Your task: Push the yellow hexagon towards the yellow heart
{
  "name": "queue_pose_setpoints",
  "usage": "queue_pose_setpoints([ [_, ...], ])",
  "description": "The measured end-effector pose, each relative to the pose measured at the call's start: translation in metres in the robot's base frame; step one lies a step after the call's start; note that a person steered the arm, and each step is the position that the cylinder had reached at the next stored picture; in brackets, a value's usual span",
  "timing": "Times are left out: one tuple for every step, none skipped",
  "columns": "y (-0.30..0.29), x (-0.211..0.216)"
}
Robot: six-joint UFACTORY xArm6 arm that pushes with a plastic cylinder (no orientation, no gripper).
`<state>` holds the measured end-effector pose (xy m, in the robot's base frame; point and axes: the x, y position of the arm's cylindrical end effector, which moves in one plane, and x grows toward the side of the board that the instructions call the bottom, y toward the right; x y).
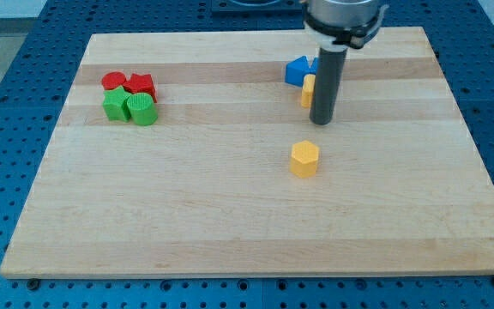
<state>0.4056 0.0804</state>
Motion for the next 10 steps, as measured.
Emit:
queue_pose_setpoints([
  [-0.009, -0.006],
  [-0.007, -0.027],
  [0.001, -0.032],
  [0.002, -0.008],
  [0.029, 0.051],
  [0.073, 0.102],
  [0.045, 0.131],
  [-0.003, 0.083],
  [-0.055, -0.002],
  [-0.088, -0.037],
])
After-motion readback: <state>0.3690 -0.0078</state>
